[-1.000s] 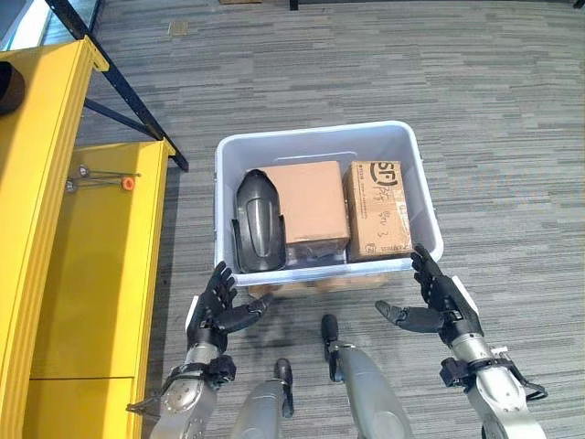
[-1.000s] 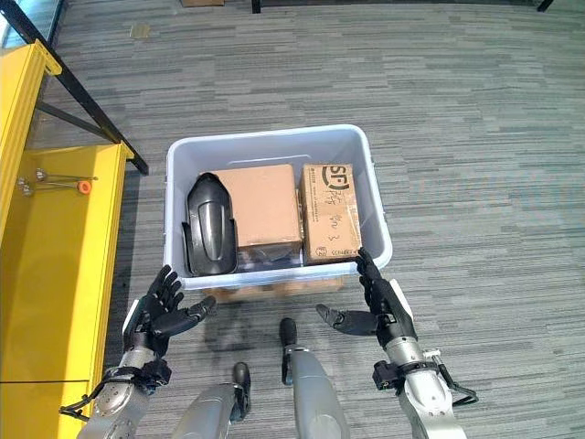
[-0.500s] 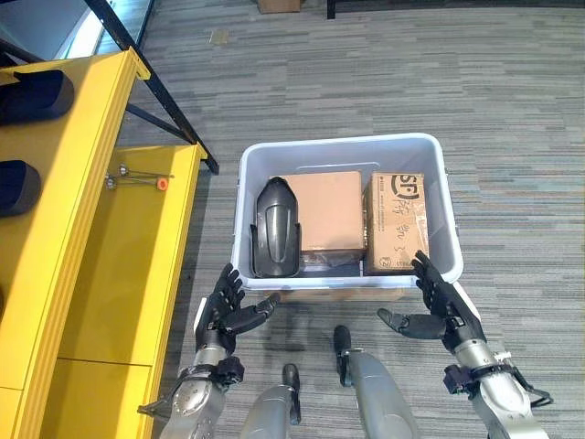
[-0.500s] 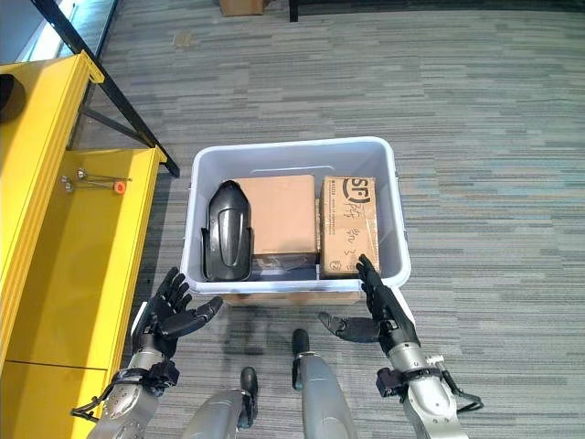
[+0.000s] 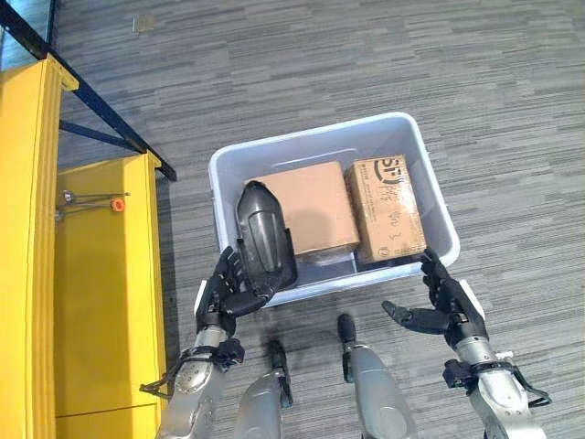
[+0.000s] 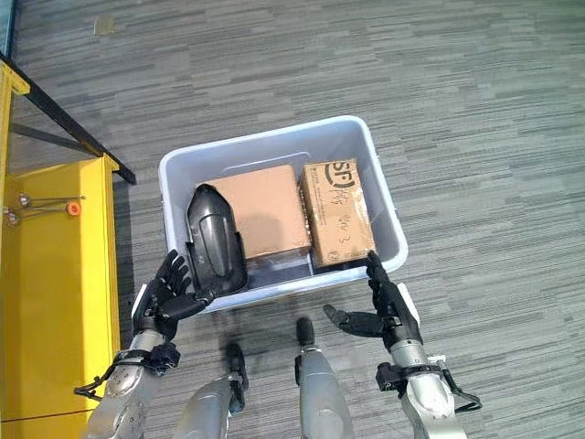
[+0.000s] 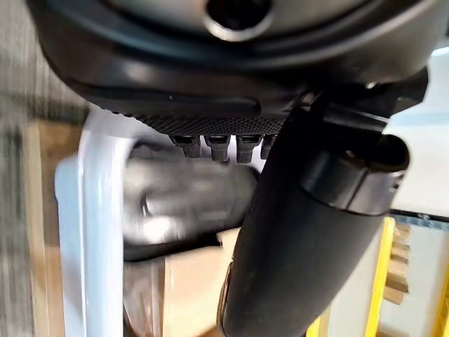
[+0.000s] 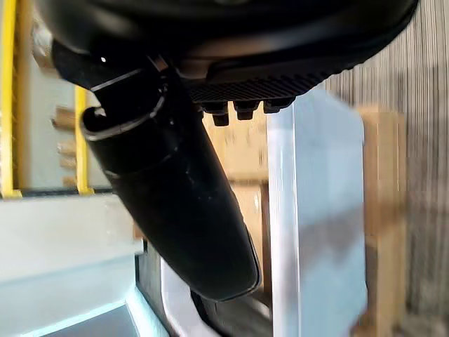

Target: Move parts from the plastic box to the shelf.

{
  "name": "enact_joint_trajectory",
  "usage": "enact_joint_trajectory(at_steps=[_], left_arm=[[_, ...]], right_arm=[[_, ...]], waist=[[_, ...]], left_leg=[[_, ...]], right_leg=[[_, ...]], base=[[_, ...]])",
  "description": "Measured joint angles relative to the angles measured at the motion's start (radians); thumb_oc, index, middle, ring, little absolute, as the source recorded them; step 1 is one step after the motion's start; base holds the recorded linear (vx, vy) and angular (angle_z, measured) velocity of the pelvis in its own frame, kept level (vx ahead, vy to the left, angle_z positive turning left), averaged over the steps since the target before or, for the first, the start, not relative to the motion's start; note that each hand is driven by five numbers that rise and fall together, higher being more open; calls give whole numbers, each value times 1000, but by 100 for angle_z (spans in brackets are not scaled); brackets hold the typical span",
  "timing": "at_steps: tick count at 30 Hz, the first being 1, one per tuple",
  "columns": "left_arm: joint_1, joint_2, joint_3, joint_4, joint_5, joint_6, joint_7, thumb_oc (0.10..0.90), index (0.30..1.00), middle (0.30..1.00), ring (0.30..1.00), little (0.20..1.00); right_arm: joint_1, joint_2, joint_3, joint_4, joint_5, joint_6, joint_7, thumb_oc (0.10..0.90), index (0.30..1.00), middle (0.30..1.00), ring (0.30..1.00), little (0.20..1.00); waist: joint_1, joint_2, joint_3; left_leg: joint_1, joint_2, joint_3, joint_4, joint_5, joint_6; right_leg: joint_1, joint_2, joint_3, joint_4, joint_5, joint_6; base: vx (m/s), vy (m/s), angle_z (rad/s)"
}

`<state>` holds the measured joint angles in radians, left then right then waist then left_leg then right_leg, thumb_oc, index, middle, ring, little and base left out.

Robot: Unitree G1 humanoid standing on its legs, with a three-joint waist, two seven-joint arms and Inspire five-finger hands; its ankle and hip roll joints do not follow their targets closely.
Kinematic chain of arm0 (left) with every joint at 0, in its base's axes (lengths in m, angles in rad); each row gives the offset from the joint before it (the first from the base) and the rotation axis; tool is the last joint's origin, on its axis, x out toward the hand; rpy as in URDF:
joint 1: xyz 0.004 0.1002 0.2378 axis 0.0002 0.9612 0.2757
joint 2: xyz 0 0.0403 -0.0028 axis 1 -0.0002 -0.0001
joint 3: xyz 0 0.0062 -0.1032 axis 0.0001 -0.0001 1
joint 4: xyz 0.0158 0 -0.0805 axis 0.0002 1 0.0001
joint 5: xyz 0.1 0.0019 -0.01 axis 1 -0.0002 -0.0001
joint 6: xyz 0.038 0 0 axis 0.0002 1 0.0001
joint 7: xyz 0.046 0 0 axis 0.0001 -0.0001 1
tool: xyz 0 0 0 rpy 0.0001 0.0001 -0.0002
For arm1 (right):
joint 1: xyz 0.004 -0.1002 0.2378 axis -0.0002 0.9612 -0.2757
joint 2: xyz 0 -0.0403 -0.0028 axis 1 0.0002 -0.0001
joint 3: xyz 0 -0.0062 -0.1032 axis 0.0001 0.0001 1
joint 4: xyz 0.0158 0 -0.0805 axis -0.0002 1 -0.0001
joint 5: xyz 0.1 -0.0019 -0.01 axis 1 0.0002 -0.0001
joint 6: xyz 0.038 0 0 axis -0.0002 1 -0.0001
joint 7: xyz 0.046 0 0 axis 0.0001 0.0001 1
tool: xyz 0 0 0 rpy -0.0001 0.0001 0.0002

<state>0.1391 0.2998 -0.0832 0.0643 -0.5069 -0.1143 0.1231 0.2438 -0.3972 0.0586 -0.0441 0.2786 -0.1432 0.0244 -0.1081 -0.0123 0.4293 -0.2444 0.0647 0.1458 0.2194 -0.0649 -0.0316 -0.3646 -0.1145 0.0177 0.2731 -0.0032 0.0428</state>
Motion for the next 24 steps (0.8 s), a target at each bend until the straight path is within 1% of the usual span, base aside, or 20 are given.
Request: enact_joint_trajectory(at_steps=[1, 3, 8, 11, 14, 16, 20, 22, 24], left_arm=[[14, 11, 9, 0, 0, 0, 4, 900, 1000, 1000, 1000, 1000], [33, 28, 7, 0, 0, 0, 5, 900, 1000, 1000, 1000, 1000], [37, 26, -6, -10, 0, 0, -3, 900, 1000, 1000, 1000, 1000], [38, 26, -5, -21, 0, 0, -3, 900, 1000, 1000, 1000, 1000], [37, 24, -2, -30, 0, 0, -4, 900, 1000, 1000, 1000, 1000], [36, 24, -3, -32, -1, 0, -10, 900, 1000, 1000, 1000, 1000], [39, 32, -10, -37, -36, 1, -28, 900, 1000, 1000, 1000, 1000], [38, 33, -12, -38, -40, 1, -29, 900, 1000, 1000, 1000, 1000], [39, 42, -13, -38, -42, 2, -34, 900, 1000, 1000, 1000, 1000]], right_arm=[[-16, 1, 9, -2, -1, -1, 6, 900, 1000, 1000, 1000, 1000], [-49, 1, 7, -2, -1, -1, 4, 900, 1000, 1000, 1000, 1000], [-89, -6, 5, -2, -4, -2, -3, 900, 1000, 1000, 1000, 1000], [-92, -21, 5, -24, -11, -1, -4, 900, 1000, 1000, 1000, 1000], [-137, -108, -15, -116, -67, -2, -11, 900, 1000, 1000, 1000, 1000], [-225, -209, -32, -165, -92, -11, -12, 900, 1000, 1000, 1000, 1000], [-379, -304, -20, -177, -123, -21, -23, 900, 1000, 1000, 1000, 1000], [-420, -324, -15, -186, -124, -35, -29, 900, 1000, 1000, 1000, 1000], [-470, -433, 28, -187, -151, -33, -20, 900, 1000, 1000, 1000, 1000]], waist=[[16, -4, 1], [26, -6, 1], [11, -9, 1], [14, -15, 1], [18, -19, 0], [26, -19, -1], [33, -18, -1], [46, -18, -1], [67, -16, -1]], left_leg=[[4, -3, -4, -2, -2, 4], [10, -1, -5, -16, -2, 6], [14, 8, -16, -21, 0, 3], [18, 9, -20, -34, 4, 6], [16, 12, -29, -33, 9, 1], [16, 15, -30, -33, 8, 3], [9, 17, -40, -31, 20, -7], [0, 18, -51, -32, 24, -8], [-3, 18, -56, -33, 25, -8]], right_leg=[[16, -2, -2, -26, 11, 13], [26, 2, -3, -46, 17, 18], [33, 12, -13, -42, 15, 16], [35, 12, -17, -43, 15, 16], [37, 15, -29, -44, 16, 14], [37, 17, -29, -43, 17, 12], [32, 20, -36, -41, 18, 10], [30, 19, -50, -39, 15, 6], [26, 18, -55, -33, 11, 1]], base=[[1, 19, 7], [10, 4, 0], [16, -9, 3], [21, -22, 6], [13, -27, 7], [0, 0, 0], [-7, -8, 5], [-4, -23, 14], [9, -34, 8]])
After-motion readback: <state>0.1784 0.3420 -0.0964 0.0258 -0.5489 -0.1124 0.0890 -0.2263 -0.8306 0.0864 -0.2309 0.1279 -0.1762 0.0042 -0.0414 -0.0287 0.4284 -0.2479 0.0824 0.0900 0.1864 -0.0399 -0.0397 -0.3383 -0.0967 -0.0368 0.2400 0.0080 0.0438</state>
